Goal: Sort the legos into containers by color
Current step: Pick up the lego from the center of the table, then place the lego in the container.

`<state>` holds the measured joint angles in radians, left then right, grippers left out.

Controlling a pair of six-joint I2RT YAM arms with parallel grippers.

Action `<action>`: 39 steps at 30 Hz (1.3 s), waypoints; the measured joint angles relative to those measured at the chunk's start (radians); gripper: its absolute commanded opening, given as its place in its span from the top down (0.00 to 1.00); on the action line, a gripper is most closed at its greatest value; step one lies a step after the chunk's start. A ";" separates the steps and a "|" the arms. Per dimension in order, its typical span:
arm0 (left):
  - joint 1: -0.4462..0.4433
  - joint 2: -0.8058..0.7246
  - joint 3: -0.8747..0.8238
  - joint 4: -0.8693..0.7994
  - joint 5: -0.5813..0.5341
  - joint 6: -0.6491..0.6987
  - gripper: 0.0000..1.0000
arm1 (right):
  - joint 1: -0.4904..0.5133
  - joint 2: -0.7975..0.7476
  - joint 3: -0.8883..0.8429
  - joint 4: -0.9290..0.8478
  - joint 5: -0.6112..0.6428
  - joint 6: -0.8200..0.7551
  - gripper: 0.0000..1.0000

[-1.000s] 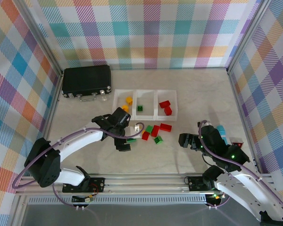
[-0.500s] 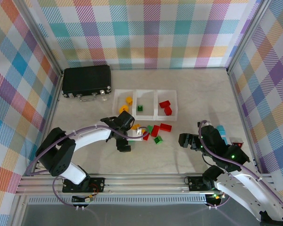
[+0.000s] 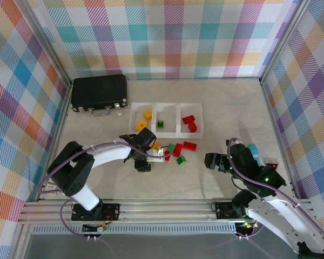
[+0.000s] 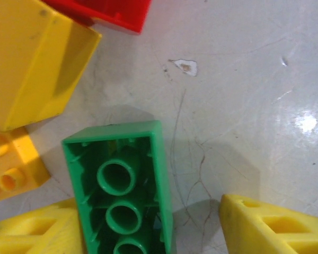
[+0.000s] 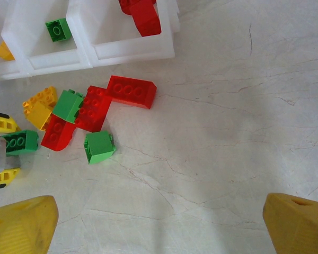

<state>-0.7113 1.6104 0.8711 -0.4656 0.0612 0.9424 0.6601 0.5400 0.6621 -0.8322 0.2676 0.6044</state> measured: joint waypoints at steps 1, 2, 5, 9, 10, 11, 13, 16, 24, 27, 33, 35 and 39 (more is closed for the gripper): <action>0.000 0.000 0.003 -0.003 -0.001 0.000 0.44 | 0.000 -0.002 0.000 0.000 0.000 0.000 0.01; 0.000 0.001 0.004 -0.003 -0.002 -0.001 0.46 | 0.000 -0.003 0.000 0.000 0.000 0.000 0.01; -0.002 0.005 0.005 -0.008 -0.002 -0.005 0.55 | 0.000 -0.010 0.000 0.000 0.000 0.000 0.01; -0.008 0.006 0.005 -0.017 -0.002 -0.010 0.63 | 0.000 -0.009 0.000 -0.001 0.000 0.000 0.01; -0.008 0.006 0.005 -0.018 -0.001 -0.010 0.64 | 0.000 -0.009 0.000 -0.001 0.000 0.000 0.01; -0.008 0.006 0.005 -0.017 -0.001 -0.011 0.66 | 0.000 -0.009 0.000 -0.001 0.000 0.000 0.01; -0.008 0.004 0.005 -0.017 0.000 -0.011 0.69 | 0.000 -0.010 0.000 -0.003 0.001 0.000 0.01; -0.009 0.002 0.005 -0.017 -0.003 -0.011 0.75 | 0.000 -0.013 0.000 -0.003 0.001 0.000 0.01; -0.017 -0.057 0.005 0.033 -0.047 -0.028 0.82 | 0.000 -0.023 0.000 -0.005 0.003 0.000 0.01; -0.020 -0.121 0.010 0.050 -0.056 -0.074 0.83 | 0.000 -0.029 0.000 -0.006 0.005 0.001 0.01; -0.020 -0.165 0.133 0.054 -0.087 -0.199 0.79 | 0.000 -0.032 0.000 -0.007 0.009 0.001 0.01; -0.019 -0.140 0.231 0.035 -0.095 -0.243 0.79 | 0.000 -0.032 0.000 -0.007 0.011 0.001 0.01; -0.009 -0.019 0.475 0.004 -0.106 -0.338 0.80 | 0.000 -0.032 0.000 -0.007 0.012 0.008 0.01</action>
<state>-0.7204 1.5917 1.3464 -0.4618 -0.0444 0.6048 0.6601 0.5083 0.6621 -0.8394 0.2794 0.6128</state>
